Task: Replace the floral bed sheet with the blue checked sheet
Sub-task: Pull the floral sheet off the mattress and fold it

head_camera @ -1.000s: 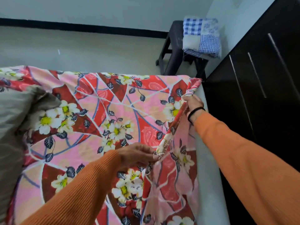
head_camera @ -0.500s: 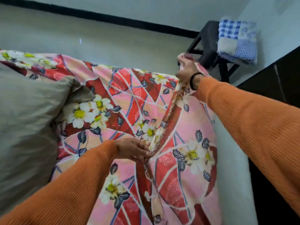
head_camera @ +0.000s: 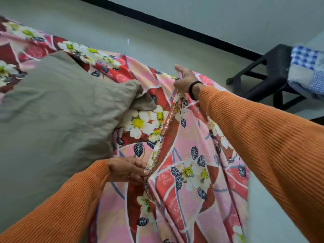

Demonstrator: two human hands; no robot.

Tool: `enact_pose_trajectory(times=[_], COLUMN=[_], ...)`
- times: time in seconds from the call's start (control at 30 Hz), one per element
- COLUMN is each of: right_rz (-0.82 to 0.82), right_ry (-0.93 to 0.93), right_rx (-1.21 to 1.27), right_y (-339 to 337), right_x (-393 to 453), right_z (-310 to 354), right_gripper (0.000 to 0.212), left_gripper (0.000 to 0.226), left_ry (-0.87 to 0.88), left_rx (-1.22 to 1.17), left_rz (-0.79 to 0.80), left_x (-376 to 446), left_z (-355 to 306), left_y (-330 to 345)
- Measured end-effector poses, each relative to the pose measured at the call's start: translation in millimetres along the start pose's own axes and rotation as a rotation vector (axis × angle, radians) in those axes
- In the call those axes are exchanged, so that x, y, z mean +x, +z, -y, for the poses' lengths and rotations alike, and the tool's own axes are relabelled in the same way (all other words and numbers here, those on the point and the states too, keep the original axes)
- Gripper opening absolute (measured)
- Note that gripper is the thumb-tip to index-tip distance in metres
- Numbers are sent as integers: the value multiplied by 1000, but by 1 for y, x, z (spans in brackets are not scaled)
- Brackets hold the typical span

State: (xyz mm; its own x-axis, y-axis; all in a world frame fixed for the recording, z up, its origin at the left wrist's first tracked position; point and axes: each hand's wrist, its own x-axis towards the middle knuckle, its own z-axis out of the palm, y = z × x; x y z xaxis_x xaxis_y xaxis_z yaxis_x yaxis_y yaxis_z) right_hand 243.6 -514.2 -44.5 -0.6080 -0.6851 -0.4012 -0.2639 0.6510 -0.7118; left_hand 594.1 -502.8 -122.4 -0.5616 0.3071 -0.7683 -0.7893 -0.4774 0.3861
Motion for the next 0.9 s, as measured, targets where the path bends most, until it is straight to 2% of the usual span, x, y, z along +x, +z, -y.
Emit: enact_pose_trajectory(times=[0.2,0.27,0.33,0.43,0.5,0.57,0.6,0.63,0.67,0.8,0.9], right_rz=[39,49,0,-102,-124,-96,-55,-3,42,132,86], right_ry=[-19,-42,-98,-147,-75,22,79,133,171,259,247], right_rx=[-116,-160,-252,-320,-209,-151,-137,-126,-123,-97,-183], right_y=[42,52,65,90,105,117,124,130,136,155,170], right_x=[-3,-17,-43,-95,-146,-207,-240,-272,-303,-400,-454], right_z=[30,30,19,-16,-47,-78,-95,-109,-123,-158,-166], right_gripper=[84,85,77,55,38,25,23,25,30,42,51], left_gripper=[36,34,20,46,54,80,95,99,96,55,53], left_ry=[37,42,55,64,89,62,22,1,-23,-57,-52], left_rx=[-198,-224,-267,-345,-299,-60,88,165,200,215,224], left_rz=[-92,-143,-232,-480,-666,-826,-866,-895,-921,-999,-1024], left_x=[-22,-24,-25,-19,-17,-10,-8,-9,-8,-2,-5], left_z=[45,54,55,44,38,44,51,59,67,101,130], left_y=[-39,-36,-20,11,29,45,54,65,76,122,153])
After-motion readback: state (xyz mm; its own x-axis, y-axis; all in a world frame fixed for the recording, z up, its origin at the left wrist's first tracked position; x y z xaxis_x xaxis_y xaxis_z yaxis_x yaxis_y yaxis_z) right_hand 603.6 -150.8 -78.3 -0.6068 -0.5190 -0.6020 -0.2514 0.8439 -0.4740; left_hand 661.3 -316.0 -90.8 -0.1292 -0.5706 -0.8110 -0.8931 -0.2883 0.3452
